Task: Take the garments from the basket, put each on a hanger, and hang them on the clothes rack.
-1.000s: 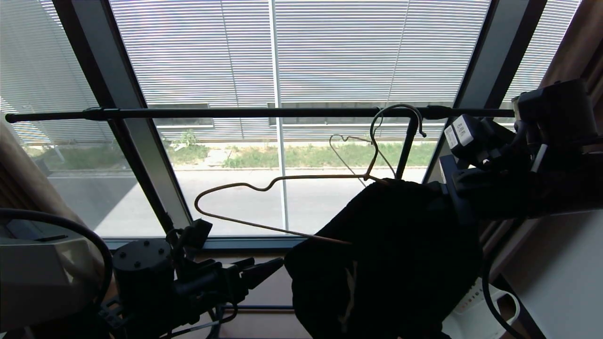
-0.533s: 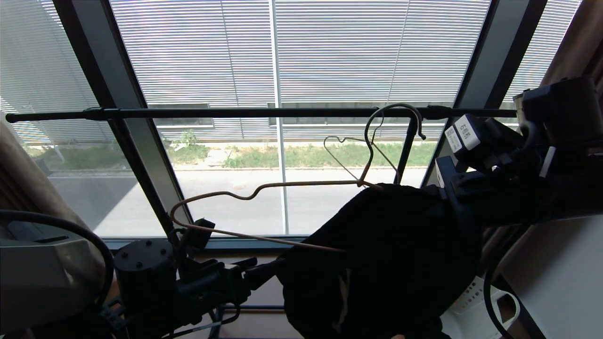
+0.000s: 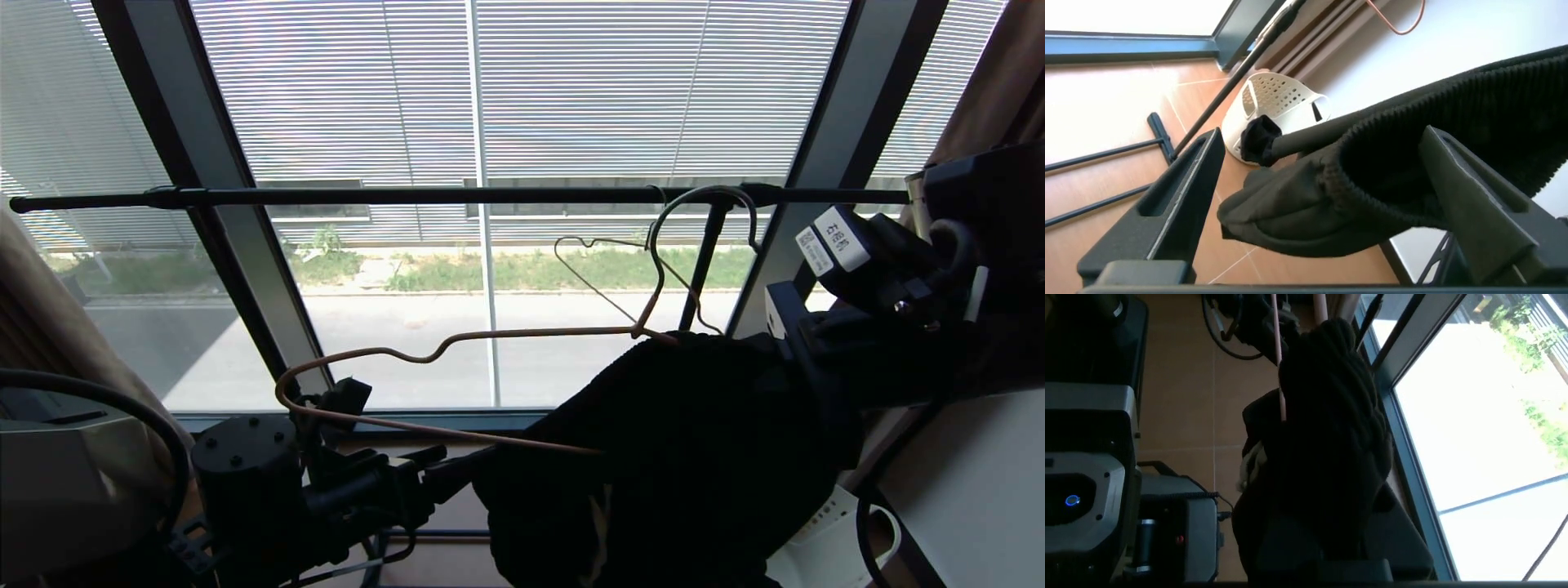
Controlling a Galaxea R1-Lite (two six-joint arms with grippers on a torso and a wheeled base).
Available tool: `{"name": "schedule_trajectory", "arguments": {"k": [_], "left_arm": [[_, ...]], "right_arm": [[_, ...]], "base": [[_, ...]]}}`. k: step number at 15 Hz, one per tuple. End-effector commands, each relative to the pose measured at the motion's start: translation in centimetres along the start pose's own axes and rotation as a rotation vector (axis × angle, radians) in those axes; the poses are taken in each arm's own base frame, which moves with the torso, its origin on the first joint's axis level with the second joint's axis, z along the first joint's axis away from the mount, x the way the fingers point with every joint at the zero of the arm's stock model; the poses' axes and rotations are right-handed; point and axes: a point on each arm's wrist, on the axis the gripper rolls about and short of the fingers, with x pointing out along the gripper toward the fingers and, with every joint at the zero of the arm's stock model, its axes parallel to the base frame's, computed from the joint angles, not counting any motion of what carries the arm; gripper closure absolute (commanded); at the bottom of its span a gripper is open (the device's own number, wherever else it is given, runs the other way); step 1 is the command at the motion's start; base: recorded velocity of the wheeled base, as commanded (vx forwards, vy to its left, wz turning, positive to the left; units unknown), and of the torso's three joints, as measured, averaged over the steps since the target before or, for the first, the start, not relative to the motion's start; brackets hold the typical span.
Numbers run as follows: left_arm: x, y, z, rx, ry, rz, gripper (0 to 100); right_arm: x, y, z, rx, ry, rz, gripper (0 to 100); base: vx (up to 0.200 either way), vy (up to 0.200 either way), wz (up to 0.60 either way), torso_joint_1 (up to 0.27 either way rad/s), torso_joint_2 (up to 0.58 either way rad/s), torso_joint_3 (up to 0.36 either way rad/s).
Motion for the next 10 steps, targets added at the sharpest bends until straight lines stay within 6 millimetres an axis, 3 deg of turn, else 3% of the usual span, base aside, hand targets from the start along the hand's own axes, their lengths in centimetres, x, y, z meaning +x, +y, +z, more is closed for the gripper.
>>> {"name": "schedule_trajectory", "arguments": {"k": [1, 5, 10], "left_arm": [[0.1, -0.3, -0.1, 0.004, 0.003, -0.011, 0], [0.3, -1.1, -0.7, 0.026, 0.029, -0.038, 0], [0.6, -0.4, -1.7, 0.115, 0.067, -0.007, 0]], "right_arm": [[0.0, 0.0, 0.0, -0.002, -0.002, 0.0, 100], [0.1, -0.3, 0.3, -0.021, -0.026, -0.02, 100], [-0.1, -0.1, 0.4, -0.025, -0.03, -0.019, 100]], "base": [[0.0, 0.0, 0.0, 0.0, 0.0, 0.0], [0.0, 0.0, 0.0, 0.0, 0.0, 0.0], [0.0, 0.0, 0.0, 0.0, 0.0, 0.0]]}}
